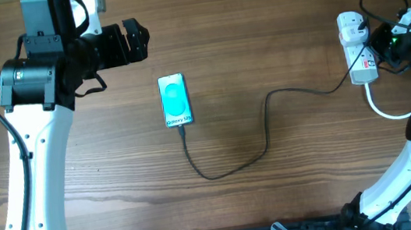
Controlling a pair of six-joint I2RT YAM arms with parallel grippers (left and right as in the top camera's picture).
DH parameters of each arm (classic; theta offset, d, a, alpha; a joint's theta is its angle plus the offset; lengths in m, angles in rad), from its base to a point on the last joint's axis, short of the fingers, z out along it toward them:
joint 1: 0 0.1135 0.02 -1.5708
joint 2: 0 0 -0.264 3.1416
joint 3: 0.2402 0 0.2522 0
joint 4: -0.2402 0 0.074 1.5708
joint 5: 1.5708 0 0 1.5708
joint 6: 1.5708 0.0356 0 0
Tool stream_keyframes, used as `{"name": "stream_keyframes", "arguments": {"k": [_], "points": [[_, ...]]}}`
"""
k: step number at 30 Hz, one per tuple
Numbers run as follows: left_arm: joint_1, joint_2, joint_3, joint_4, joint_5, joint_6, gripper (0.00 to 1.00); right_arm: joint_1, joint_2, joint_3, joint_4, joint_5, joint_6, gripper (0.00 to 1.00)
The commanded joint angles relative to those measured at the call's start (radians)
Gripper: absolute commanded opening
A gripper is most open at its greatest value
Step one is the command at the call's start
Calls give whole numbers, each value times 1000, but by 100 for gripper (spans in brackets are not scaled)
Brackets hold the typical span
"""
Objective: Plug charger to phone and switch on socket
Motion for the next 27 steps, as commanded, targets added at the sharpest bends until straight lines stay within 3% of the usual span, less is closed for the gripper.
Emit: {"name": "stream_keyframes", "arguments": {"k": [1, 9, 16, 20, 27], "points": [[3, 0, 8, 2, 2, 2, 100, 56, 43, -2, -20, 11, -28, 4], [3, 0, 8, 2, 1, 2, 100, -6, -6, 29, -59, 21, 33, 4], [3, 0, 8, 2, 2, 2, 100, -95, -322, 41, -168, -16, 22, 4], [3, 0, 8, 2, 2, 2, 100, -65, -530, 41, -286, -133, -118, 8], [3, 0, 8, 2, 2, 1, 100, 56, -770, 41, -563, -169, -295, 18]]}}
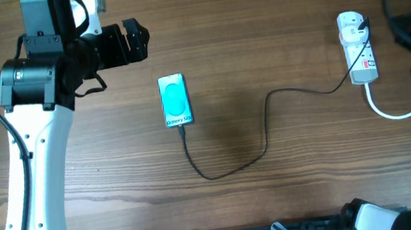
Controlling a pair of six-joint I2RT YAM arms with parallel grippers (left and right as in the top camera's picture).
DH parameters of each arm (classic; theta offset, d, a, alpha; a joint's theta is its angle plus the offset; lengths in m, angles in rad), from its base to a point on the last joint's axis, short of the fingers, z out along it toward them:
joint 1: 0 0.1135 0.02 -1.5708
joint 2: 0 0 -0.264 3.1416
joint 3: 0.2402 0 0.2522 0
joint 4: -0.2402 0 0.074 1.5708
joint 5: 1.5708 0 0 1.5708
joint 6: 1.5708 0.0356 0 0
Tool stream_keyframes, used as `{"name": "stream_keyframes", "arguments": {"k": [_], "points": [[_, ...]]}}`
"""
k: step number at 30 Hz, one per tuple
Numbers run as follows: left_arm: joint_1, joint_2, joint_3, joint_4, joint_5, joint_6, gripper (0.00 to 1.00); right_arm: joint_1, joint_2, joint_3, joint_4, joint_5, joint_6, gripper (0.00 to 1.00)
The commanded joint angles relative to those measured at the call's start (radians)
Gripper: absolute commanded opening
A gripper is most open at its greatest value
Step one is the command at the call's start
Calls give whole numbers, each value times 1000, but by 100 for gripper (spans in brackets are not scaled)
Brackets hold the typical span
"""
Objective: Plug charger to phone and switch on socket
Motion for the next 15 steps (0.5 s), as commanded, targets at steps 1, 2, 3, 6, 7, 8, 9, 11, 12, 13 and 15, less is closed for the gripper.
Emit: {"name": "stream_keyframes", "arguments": {"k": [1, 2, 3, 6, 7, 8, 9, 11, 12, 13, 15], "points": [[3, 0, 8, 3, 2, 2, 100, 78, -106, 9, -127, -38, -143, 20], [3, 0, 8, 3, 1, 2, 100, 98, -129, 9, -163, -38, -156, 26], [3, 0, 8, 3, 2, 1, 100, 118, -154, 9, -205, -37, -163, 36], [3, 0, 8, 3, 2, 2, 100, 150, -203, 9, -299, -38, -133, 71], [3, 0, 8, 3, 1, 2, 100, 152, -216, 9, -339, -37, -72, 100], [3, 0, 8, 3, 1, 2, 100, 152, -221, 8, -360, -37, -16, 100], [3, 0, 8, 3, 2, 1, 100, 152, -223, 8, -367, -37, 35, 100], [3, 0, 8, 3, 1, 2, 100, 152, -220, 8, -367, -33, 136, 100], [3, 0, 8, 3, 2, 2, 100, 152, -217, 8, -367, -23, 167, 100], [3, 0, 8, 3, 2, 1, 100, 152, -212, 8, -366, -8, 184, 100], [3, 0, 8, 3, 2, 1, 100, 152, -208, 8, -366, -1, 177, 100]]}}
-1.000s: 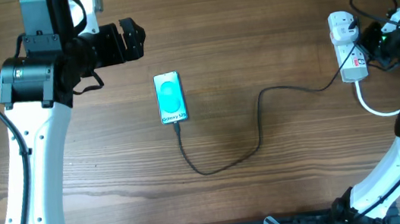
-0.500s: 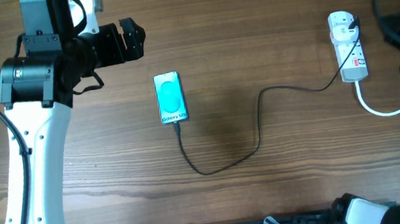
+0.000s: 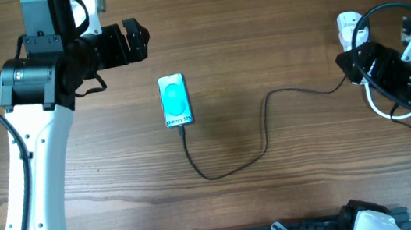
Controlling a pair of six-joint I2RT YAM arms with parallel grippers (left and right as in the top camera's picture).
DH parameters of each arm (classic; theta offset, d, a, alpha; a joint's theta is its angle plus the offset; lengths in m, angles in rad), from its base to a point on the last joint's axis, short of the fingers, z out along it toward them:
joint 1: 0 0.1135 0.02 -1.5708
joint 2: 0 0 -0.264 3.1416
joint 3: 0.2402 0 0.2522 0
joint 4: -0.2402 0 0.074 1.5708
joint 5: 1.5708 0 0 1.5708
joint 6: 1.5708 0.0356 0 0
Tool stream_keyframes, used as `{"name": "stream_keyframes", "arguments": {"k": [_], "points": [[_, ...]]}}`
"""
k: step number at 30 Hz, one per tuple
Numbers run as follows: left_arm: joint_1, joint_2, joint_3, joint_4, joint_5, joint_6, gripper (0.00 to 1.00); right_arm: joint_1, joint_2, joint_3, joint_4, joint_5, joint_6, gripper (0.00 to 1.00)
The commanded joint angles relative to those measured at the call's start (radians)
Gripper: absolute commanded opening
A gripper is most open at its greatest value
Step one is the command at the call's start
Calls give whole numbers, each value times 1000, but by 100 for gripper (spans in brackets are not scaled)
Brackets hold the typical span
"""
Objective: Plug charger to phone and switch on socket
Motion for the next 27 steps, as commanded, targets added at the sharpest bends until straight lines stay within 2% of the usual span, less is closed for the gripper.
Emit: {"name": "stream_keyframes", "arguments": {"k": [1, 7, 10, 14, 20, 23, 27], "points": [[3, 0, 8, 3, 2, 2, 100, 5, 11, 7, 5, 24, 75, 100], [3, 0, 8, 3, 1, 1, 100, 6, 11, -2, 6, -37, -150, 100], [3, 0, 8, 3, 2, 1, 100, 23, 1, -35, 48, -37, -163, 100], [3, 0, 8, 3, 1, 2, 100, 122, -72, -143, 286, -21, -159, 100], [3, 0, 8, 3, 1, 2, 100, 400, -283, -385, 647, 290, -154, 100], [3, 0, 8, 3, 2, 2, 100, 455, -398, -485, 740, 384, -154, 100], [3, 0, 8, 3, 2, 1, 100, 457, -552, -607, 803, 404, -158, 100]]}}
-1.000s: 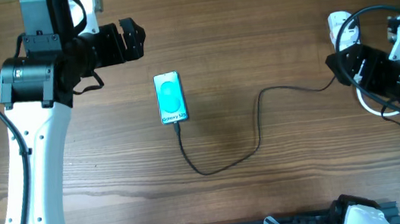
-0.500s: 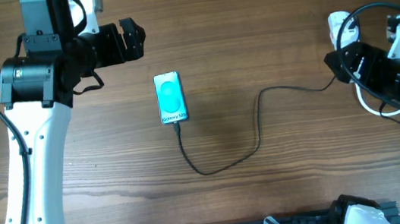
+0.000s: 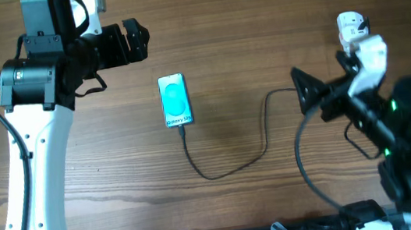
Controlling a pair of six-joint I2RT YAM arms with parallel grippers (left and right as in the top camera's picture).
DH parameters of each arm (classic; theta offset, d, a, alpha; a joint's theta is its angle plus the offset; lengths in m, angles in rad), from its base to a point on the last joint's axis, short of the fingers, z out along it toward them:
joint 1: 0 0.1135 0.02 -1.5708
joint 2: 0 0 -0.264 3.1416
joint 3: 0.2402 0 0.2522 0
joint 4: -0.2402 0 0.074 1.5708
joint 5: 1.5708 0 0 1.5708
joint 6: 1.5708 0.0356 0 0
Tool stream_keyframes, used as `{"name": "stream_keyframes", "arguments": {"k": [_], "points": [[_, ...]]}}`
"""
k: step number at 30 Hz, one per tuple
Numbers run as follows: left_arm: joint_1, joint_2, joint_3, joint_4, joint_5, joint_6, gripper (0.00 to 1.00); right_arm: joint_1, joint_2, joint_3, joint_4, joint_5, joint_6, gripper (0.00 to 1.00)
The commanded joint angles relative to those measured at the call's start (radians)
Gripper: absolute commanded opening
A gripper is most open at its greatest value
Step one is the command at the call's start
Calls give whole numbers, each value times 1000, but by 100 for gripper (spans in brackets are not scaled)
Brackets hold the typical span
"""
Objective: Plug charger to phone and switch on socket
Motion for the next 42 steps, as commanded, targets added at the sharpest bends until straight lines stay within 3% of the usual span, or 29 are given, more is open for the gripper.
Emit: {"name": "stream_keyframes", "arguments": {"k": [1, 10, 19, 27, 32, 42], "points": [[3, 0, 8, 3, 1, 1, 100, 6, -136, -119, 66, 104, -19, 100], [3, 0, 8, 3, 2, 1, 100, 6, -443, -543, 413, 109, -16, 100], [3, 0, 8, 3, 2, 2, 100, 6, -595, -784, 633, 109, 36, 100], [3, 0, 8, 3, 2, 2, 100, 6, -679, -837, 570, 106, 41, 100], [3, 0, 8, 3, 1, 1, 100, 6, -695, -837, 442, 106, 140, 100], [3, 0, 8, 3, 2, 1, 100, 6, -694, -837, 441, 106, 140, 100]]}}
